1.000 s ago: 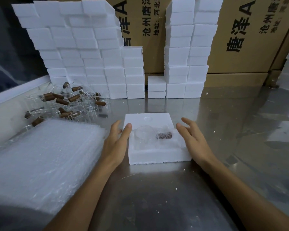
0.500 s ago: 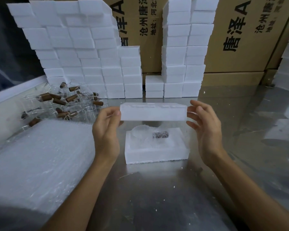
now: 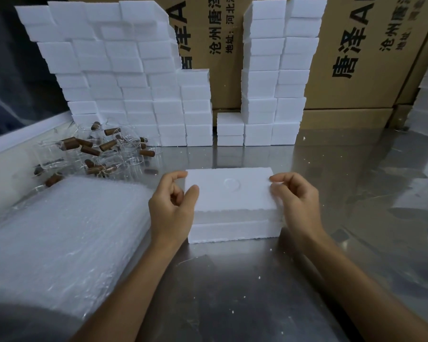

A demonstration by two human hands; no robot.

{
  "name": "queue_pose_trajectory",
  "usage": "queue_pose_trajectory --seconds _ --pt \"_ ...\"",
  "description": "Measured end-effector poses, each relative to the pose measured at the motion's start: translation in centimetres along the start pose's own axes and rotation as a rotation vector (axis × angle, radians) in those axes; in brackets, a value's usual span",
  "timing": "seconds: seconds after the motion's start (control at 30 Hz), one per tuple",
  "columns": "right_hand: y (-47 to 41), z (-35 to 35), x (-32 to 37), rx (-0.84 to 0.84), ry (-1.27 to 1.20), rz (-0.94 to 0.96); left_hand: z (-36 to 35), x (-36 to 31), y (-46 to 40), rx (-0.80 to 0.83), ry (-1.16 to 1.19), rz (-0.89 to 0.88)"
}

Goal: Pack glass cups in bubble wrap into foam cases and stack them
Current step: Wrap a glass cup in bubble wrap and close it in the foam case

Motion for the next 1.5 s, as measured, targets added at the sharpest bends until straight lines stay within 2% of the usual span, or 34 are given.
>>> queue_pose_trajectory --seconds 0.23,0.37,0.57,0.77,0.9,1.1,1.5 --pt "-0.4 0.5 -1.1 -0.025 0.095 -0.061 -0.6 1.0 0.0 0.103 -0.053 0.092" --pt "-0.7 0.6 -1.5 -0.026 0.137 -0.100 -1.4 1.5 0.2 0.224 -0.038 0.175" --pt "-0.2 -0.9 -1.9 0.234 0.203 -0.150 -1.2 1.9 0.0 0.233 -0.014 0.132" --pt "0.1 -1.0 -1.6 0.390 0.214 -0.203 -0.9 1.9 -0.3 0.288 -0.044 0.145" --pt "0.1 -0.7 -1.0 0.416 0.248 -0.175 -0.1 2.2 -0.7 0.461 0.049 0.244" --pt "0.0 -0.3 -0.3 0.437 0.184 -0.168 0.4 2.7 -0.6 0.646 0.066 0.259" --pt "-0.1 -0.5 -0.8 0.476 0.250 -0.148 0.5 2.9 -0.6 0.691 0.129 0.310"
Point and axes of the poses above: each hand's wrist, its own y-axis away from the middle knuckle, its own z-axis out of the back of the hand, x = y × z, the point moved 5 cm from there along -y, towards the middle knuckle, and after that the axes turned 10 degrees about x, right-handed, at the moved point
